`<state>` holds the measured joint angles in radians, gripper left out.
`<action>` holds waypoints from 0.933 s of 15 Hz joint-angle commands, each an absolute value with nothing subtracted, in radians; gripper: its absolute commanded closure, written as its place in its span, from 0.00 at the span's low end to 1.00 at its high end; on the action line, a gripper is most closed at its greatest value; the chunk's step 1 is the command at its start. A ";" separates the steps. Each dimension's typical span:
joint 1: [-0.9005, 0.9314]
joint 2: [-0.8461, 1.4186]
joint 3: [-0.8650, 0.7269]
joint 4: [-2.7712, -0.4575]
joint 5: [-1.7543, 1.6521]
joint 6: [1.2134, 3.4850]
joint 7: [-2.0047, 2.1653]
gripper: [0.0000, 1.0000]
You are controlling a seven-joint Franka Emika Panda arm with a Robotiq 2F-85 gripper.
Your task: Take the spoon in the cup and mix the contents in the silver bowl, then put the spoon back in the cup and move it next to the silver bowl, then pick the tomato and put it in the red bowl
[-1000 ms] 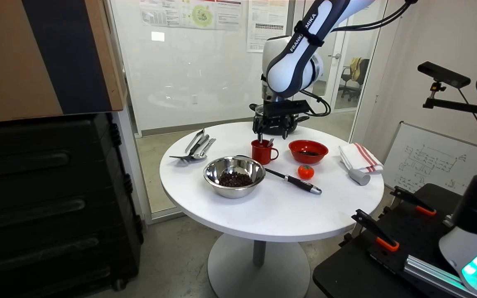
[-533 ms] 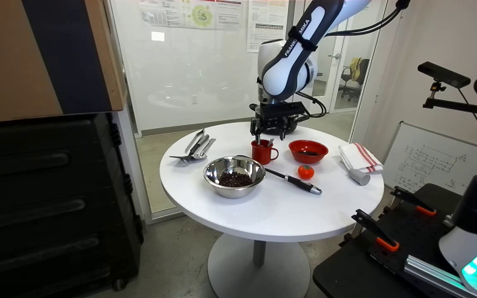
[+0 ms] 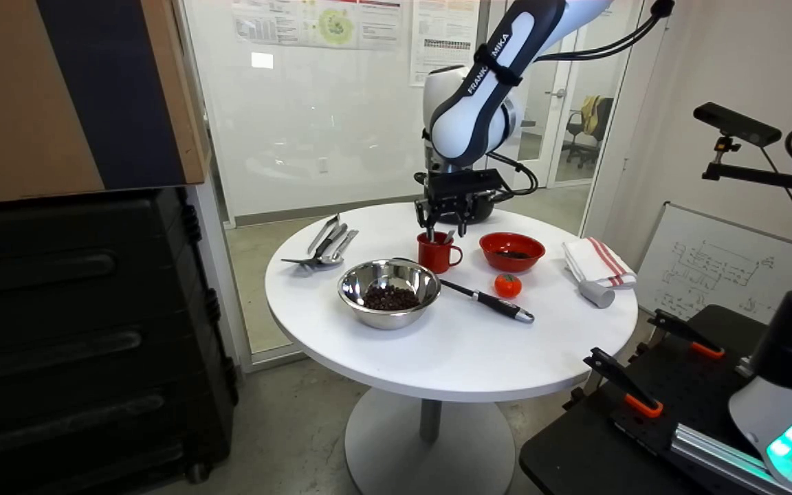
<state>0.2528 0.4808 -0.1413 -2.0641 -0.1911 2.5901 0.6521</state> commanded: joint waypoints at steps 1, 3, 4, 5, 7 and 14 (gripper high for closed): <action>0.269 0.494 -0.154 -2.031 -0.206 2.547 0.687 0.57; 0.269 0.495 -0.153 -2.028 -0.208 2.540 0.693 0.75; 0.270 0.495 -0.153 -2.026 -0.208 2.536 0.697 0.82; 0.271 0.494 -0.153 -2.026 -0.209 2.533 0.702 0.89; 0.272 0.493 -0.153 -2.026 -0.211 2.531 0.708 1.00; 0.263 0.471 -0.145 -2.038 -0.200 2.529 0.716 0.96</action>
